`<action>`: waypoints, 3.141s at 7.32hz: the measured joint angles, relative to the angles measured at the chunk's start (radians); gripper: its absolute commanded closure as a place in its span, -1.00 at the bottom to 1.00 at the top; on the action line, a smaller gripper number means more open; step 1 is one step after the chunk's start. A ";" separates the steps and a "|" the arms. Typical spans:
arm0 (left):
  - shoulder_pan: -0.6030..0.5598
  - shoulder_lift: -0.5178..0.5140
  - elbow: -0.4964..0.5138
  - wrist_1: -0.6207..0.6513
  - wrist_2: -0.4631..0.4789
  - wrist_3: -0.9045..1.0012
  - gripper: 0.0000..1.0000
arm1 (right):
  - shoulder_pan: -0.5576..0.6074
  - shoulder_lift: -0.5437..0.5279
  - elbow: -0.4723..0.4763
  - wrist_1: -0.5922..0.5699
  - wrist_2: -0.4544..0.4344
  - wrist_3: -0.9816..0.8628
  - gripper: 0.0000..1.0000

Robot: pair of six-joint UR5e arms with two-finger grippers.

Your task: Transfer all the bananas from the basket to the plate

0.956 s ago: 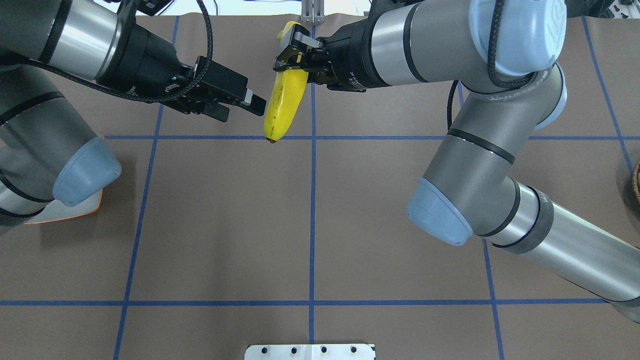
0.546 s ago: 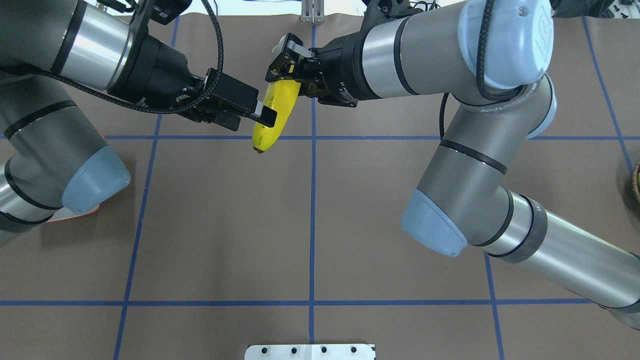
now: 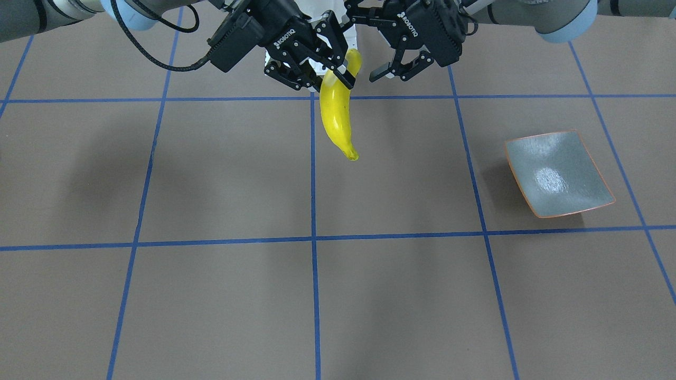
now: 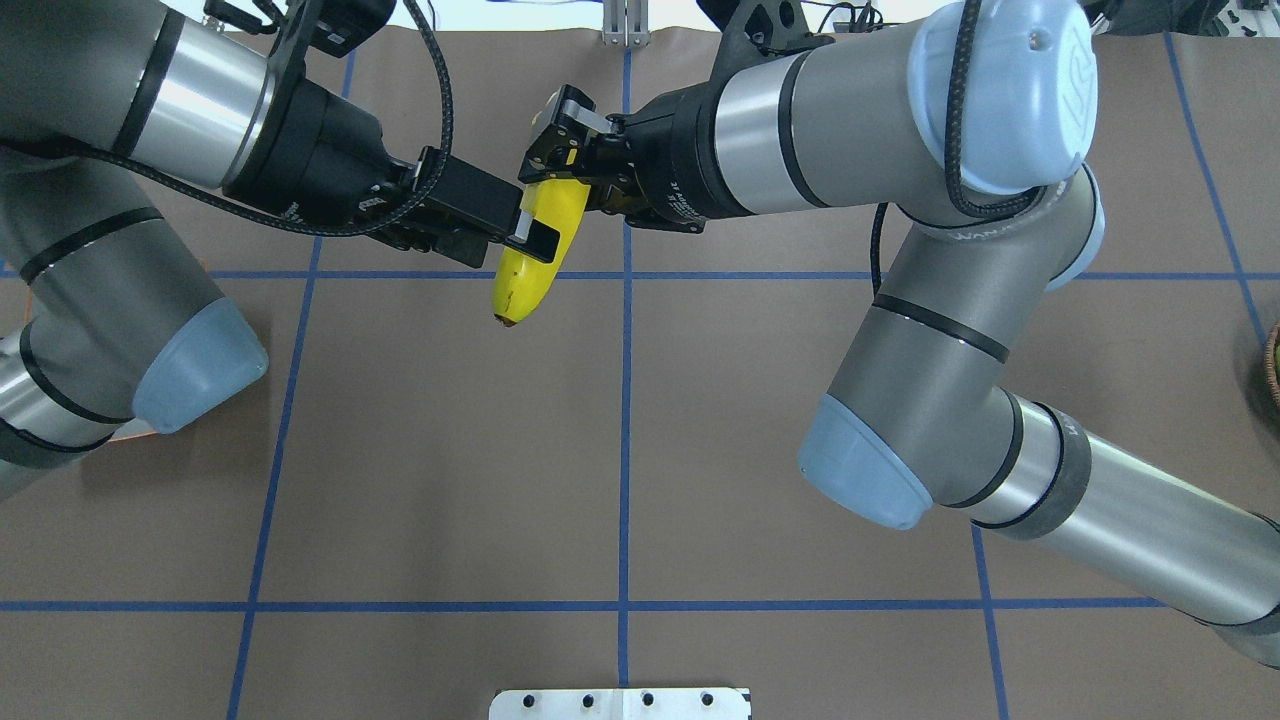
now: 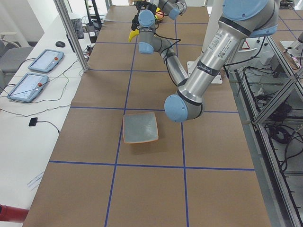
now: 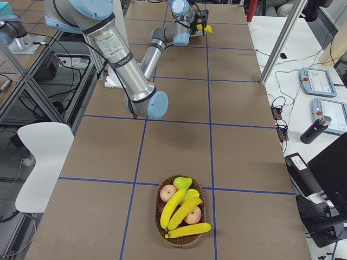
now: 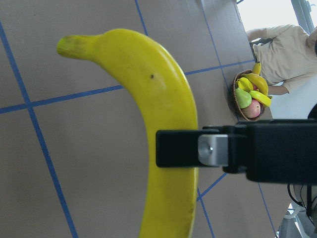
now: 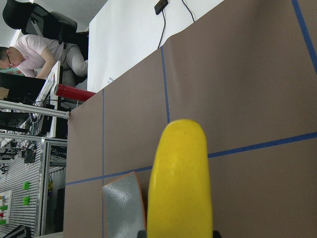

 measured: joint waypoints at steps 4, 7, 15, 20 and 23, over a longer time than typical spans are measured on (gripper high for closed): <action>0.012 0.001 -0.002 -0.033 -0.001 0.000 0.42 | -0.001 0.000 0.013 0.003 0.001 0.000 0.84; 0.018 0.002 -0.001 -0.061 -0.001 0.001 1.00 | -0.001 0.000 0.012 0.005 -0.002 -0.002 -1.00; -0.021 0.261 -0.100 -0.059 0.000 0.001 1.00 | 0.235 -0.149 0.034 -0.157 0.178 -0.247 -1.00; -0.141 0.671 -0.133 -0.056 0.055 0.263 1.00 | 0.431 -0.386 0.034 -0.381 0.248 -0.785 -1.00; -0.134 0.830 -0.076 -0.033 0.216 0.479 1.00 | 0.530 -0.541 0.030 -0.383 0.271 -1.066 -1.00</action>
